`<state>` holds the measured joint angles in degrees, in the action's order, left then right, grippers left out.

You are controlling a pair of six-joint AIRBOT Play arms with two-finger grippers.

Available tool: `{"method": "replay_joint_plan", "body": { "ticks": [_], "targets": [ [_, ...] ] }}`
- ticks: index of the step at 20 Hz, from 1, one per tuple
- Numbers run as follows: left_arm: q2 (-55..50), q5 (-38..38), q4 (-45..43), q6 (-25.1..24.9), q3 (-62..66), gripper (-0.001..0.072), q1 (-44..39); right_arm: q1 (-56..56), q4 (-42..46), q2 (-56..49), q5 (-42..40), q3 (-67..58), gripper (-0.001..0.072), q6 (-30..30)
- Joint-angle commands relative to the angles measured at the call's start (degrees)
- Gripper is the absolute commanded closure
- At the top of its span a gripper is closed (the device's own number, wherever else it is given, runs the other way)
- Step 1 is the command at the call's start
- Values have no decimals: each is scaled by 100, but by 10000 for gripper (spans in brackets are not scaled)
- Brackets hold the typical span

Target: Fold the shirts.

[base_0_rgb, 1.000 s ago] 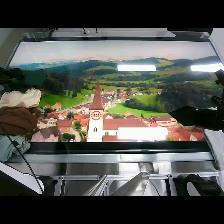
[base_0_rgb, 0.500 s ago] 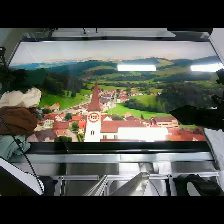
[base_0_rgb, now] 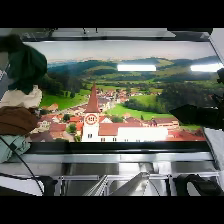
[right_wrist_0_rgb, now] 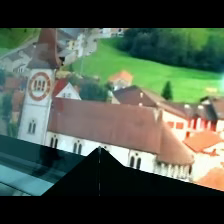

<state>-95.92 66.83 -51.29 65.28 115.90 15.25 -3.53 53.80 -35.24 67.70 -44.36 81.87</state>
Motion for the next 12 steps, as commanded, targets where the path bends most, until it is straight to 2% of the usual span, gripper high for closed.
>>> {"method": "replay_joint_plan", "body": {
  "ticks": [1, 4, 7, 8, 9, 10, 11, 12],
  "targets": [
    [870, 485, 1268, -481, 2, 695, -553, 4, -2, -2, -50, 2, 689, 0],
    [1056, 1239, 669, 240, -15, 694, -1115, 4, -4, -28, -44, 2, 689, 2],
    [1106, 1311, 584, 380, -555, 694, -1580, 4, -4, -72, 2, 2, 689, 2],
    [1095, 1274, 581, 378, -737, 531, -1692, 4, -2, -87, 46, 2, 681, 2],
    [1093, 1187, 581, 382, -861, 273, -1744, 4, -2, -94, 48, 2, 627, 2],
    [1097, 1091, 577, 385, -914, 3, -1744, 0, -2, -101, 26, 2, 368, 4],
    [1099, 1045, 575, 435, -894, -7, -1659, 0, -7, -120, -20, 2, 199, 7],
    [1097, 1104, 562, 599, -863, -5, -1539, 0, -7, -175, -107, 2, 218, 9]
  ]
}}
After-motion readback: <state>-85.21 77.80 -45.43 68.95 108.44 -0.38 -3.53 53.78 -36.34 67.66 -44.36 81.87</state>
